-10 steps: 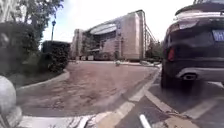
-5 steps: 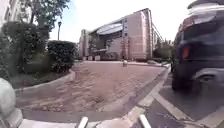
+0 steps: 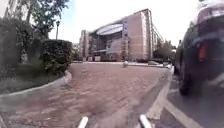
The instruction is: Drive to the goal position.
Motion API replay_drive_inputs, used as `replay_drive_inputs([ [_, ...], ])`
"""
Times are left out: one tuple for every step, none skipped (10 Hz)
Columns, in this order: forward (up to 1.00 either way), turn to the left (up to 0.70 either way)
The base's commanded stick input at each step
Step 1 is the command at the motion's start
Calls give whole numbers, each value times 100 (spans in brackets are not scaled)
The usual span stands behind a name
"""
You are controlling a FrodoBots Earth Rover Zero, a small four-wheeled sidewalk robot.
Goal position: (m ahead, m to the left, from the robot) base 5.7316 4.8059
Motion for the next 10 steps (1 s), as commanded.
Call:
replay_drive_inputs([
  [70, 0],
  [70, 0],
  [70, 0],
  [70, 0],
  [70, 0],
  [70, 0],
  [70, 0],
  [70, 4],
  [70, 14],
  [70, 14],
])
